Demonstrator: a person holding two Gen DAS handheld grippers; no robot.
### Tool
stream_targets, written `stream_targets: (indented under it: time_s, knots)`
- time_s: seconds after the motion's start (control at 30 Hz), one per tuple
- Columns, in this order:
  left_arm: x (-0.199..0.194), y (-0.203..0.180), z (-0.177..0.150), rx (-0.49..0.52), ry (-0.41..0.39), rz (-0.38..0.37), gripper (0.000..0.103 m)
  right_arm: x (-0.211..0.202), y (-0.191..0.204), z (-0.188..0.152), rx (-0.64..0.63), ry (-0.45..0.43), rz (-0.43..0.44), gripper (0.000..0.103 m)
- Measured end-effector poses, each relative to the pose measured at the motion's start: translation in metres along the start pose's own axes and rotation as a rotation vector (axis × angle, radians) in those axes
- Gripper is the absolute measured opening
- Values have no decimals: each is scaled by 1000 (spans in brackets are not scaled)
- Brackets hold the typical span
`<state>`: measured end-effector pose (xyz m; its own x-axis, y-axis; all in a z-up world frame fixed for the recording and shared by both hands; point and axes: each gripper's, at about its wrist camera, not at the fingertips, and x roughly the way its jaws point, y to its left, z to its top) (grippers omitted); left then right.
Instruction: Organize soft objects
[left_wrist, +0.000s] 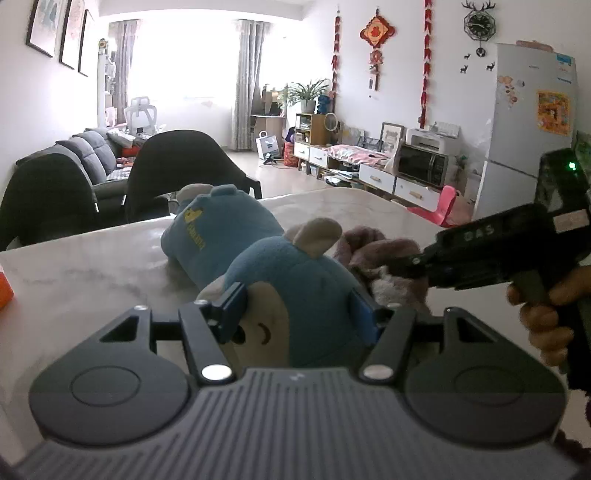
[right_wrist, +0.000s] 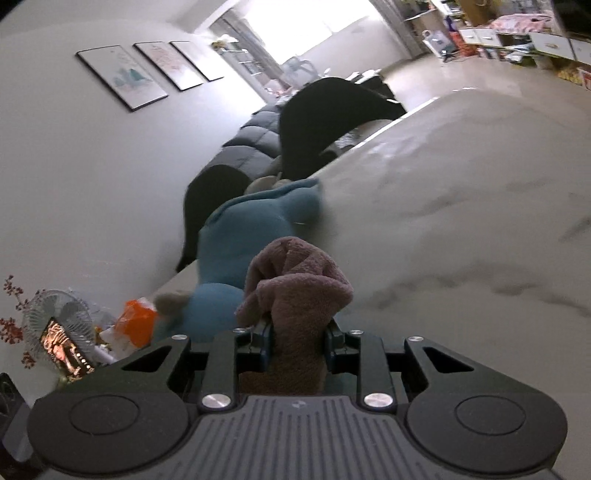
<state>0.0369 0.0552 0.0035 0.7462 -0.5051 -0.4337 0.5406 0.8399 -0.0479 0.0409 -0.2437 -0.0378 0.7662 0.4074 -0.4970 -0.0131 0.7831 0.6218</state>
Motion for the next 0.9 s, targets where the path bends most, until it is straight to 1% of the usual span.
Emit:
stream_targets:
  time_s: [0.07,0.17,0.27,0.37,0.47,0.53,0.6,0.7,0.8,0.9]
  knots:
    - [0,0,0,-2,-1,2,61,-6,-2,2,-2,-25,-21,29]
    - [1,1,0,-3,-1,4,61,-16,5,8,-42,-72,-61,29]
    - [0,1,1,-13,0,3,61,-20,15,11,-61,-85,-21,29]
    - [1,3,1,-15,1,2,62,-19,27,8,-84,-69,35,29]
    - [2,4,1,-18,3,3,62,-12,39,2,-95,-28,92,29]
    - [1,4,1,-22,7,5,62,-2,45,-2,-101,1,104,29]
    - [1,5,0,-27,9,5,62,5,44,-5,-99,11,101,31]
    - [2,5,0,-27,7,3,62,7,29,-5,-31,29,134,31]
    - [4,3,1,-20,5,7,62,5,19,-5,-1,33,117,31]
    - [4,3,1,-15,6,12,62,3,12,-6,6,36,74,31]
